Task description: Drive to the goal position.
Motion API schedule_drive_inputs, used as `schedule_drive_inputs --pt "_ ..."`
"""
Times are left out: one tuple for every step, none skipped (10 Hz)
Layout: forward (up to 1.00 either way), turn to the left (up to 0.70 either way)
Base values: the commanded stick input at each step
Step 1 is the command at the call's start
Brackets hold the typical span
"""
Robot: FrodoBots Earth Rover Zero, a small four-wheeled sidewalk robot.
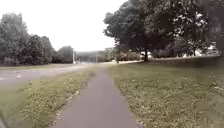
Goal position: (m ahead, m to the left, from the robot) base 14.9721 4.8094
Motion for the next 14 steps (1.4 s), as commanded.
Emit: schedule_drive_inputs --pt "1.0 0.0" --pt "1.0 0.0" --pt "1.0 0.0" --pt "1.0 0.0" --pt "1.0 0.0" --pt "1.0 0.0" --pt "1.0 0.14" --pt "1.0 0.26" --pt "1.0 0.35" --pt "1.0 0.4" --pt "1.0 0.4" --pt "1.0 0.4" --pt "1.0 0.04" --pt "1.0 0.01"
